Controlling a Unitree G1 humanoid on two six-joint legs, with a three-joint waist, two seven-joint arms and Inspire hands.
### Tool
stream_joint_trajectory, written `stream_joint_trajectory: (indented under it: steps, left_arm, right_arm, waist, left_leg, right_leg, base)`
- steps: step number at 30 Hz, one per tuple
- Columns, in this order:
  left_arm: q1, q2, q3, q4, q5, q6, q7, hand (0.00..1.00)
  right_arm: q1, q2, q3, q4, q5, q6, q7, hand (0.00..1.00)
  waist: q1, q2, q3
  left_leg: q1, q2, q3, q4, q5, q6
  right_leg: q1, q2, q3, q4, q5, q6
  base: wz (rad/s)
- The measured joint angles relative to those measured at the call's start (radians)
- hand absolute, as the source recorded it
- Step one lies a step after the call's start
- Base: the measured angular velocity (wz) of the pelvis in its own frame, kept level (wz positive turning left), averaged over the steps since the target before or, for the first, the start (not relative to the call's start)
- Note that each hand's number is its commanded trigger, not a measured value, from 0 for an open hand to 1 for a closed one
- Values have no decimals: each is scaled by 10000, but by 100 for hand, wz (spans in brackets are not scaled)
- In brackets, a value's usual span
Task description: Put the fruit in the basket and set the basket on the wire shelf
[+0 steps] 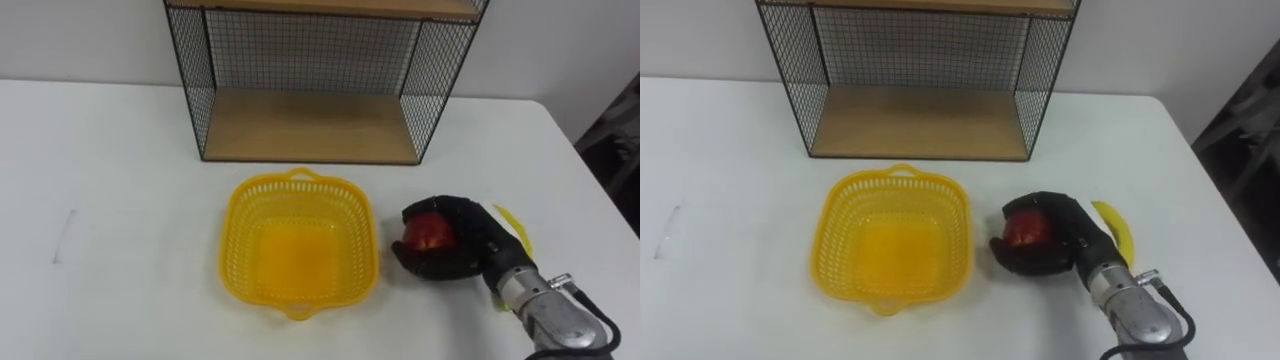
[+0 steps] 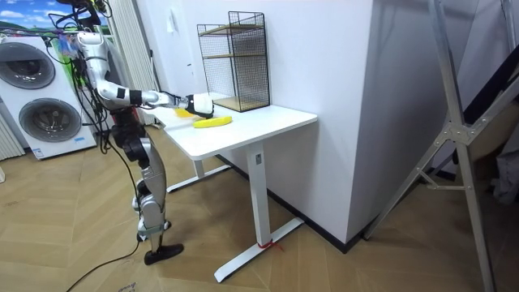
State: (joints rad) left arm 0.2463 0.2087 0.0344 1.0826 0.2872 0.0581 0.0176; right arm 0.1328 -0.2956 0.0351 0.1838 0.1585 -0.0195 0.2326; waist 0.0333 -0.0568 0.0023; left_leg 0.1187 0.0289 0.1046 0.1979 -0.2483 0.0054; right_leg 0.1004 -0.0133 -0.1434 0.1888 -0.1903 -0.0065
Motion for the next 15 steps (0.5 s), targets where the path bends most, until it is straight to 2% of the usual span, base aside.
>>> stream_joint_trajectory:
  steps: [2, 8, 15]
  left_arm:
    - [8, -2, 21, 30, 12, -4, 1, 0]
    - [171, -79, 97, 46, 99, -26, 2, 0]
    - [212, -238, 37, 120, 55, -54, 11, 0]
  right_arm:
    - [21, 56, -10, -2, 1080, -1, -37, 100]
    - [23, 349, -117, 12, 2659, -5, 17, 100]
    - [21, 441, -192, -268, 3165, -5, -168, 100]
  waist:
    - [14, 9, -4]
    - [16, 65, -6]
    - [31, 262, -17]
  left_leg:
    - [-17, -1, 5, 14, 1, 1]
    - [-12, -12, 10, 38, 3, 5]
    - [3, -13, 14, 51, 3, 5]
  right_leg:
    - [-36, 5, 21, 12, 17, 2]
    - [-6, -6, 21, -1, 35, 15]
    - [2, -8, 25, 31, 36, 16]
  base:
    - [0]
    - [0]
    - [0]
